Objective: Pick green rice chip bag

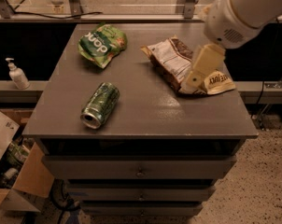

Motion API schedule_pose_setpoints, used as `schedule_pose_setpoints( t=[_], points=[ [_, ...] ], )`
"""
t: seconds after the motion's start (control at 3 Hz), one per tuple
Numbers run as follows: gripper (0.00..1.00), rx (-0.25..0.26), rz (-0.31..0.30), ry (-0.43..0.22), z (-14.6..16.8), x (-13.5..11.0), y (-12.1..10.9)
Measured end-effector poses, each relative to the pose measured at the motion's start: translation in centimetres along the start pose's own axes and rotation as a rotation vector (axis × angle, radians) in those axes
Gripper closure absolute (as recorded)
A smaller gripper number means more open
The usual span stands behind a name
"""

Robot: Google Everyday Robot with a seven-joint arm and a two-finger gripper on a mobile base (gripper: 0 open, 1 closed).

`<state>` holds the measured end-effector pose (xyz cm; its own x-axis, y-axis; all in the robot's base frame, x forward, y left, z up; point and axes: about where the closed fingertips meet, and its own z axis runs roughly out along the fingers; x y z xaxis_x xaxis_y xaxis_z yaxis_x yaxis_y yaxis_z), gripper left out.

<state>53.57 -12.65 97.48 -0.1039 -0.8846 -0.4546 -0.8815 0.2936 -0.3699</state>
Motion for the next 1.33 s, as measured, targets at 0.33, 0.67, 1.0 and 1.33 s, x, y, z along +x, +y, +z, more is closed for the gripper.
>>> schedule_pose_setpoints(
  t=[0.33,0.67,1.0,1.33],
  points=[
    [0.0,0.017,-0.033,-0.096,1.3,-5.6,-1.5],
    [0.0,0.015,-0.038,-0.109,2.1,-6.1,-1.2],
    [0.0,0.002,-0.043,-0.139,5.0,-7.5,-1.0],
    [0.0,-0.005,-0.053,-0.164,9.1,-9.5,-1.3]
  ],
)
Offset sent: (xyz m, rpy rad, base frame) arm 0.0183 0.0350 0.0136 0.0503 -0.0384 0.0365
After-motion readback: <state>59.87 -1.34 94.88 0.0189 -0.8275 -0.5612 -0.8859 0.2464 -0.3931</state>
